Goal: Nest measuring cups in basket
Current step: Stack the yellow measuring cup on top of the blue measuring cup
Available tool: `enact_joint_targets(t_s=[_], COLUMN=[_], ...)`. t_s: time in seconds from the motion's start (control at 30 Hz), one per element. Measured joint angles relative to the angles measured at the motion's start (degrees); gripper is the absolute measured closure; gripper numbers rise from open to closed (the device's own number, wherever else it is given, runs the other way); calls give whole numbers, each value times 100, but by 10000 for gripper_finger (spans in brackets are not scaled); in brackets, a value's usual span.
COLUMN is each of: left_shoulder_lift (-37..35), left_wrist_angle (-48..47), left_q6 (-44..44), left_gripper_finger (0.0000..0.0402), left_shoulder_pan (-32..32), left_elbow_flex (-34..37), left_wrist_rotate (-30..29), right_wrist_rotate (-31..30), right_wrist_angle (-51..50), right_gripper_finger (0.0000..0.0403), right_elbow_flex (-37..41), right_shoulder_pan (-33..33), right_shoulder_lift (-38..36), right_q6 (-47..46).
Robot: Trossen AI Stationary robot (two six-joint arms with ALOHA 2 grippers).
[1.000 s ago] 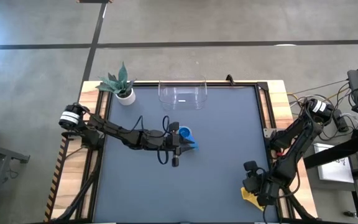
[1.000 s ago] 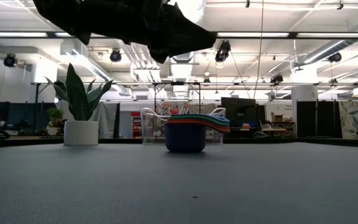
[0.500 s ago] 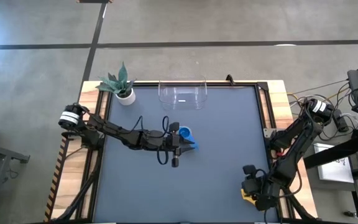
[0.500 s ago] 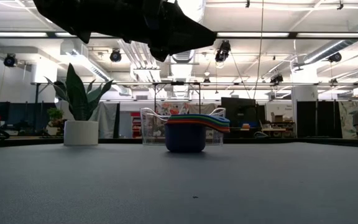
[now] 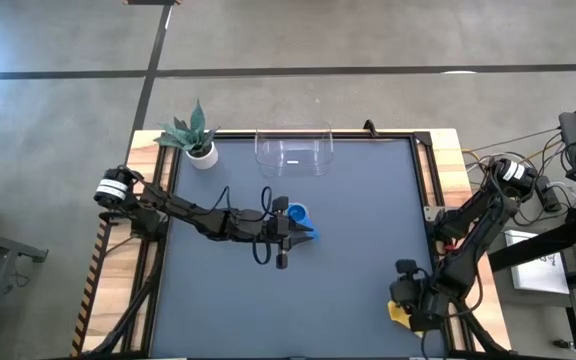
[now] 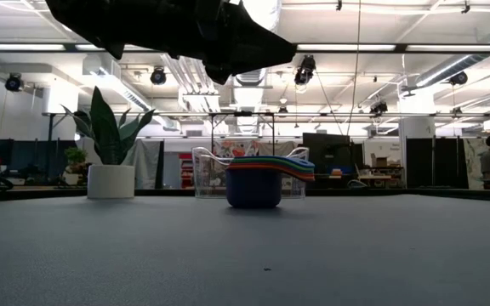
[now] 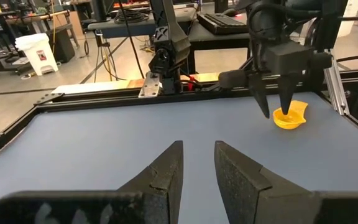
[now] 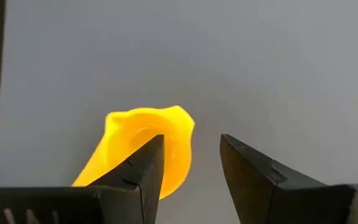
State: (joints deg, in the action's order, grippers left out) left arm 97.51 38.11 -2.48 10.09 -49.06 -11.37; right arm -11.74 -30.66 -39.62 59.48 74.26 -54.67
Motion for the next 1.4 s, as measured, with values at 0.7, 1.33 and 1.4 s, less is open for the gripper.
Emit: enact_joint_targets(t_s=[0.7,1.33,1.4], left_shoulder_lift=[0,-893,-1027], left_wrist_angle=[-57,-1043,-1103], left_q6=[-87,-123,-189], left_gripper_finger=[327,327,327], left_shoulder_pan=[0,1,11], left_elbow_flex=[0,38,140], left_wrist_rotate=[102,106,104], right_wrist_rotate=[244,-1634,-1625], right_wrist_angle=[93,-49,-11], right_gripper_finger=[385,394,394], right_elbow_flex=[86,-335,-545], right_shoulder_pan=[-2,-1536,-2109], right_shoulder_lift=[368,-219,-217], right_q6=[74,2501,3211])
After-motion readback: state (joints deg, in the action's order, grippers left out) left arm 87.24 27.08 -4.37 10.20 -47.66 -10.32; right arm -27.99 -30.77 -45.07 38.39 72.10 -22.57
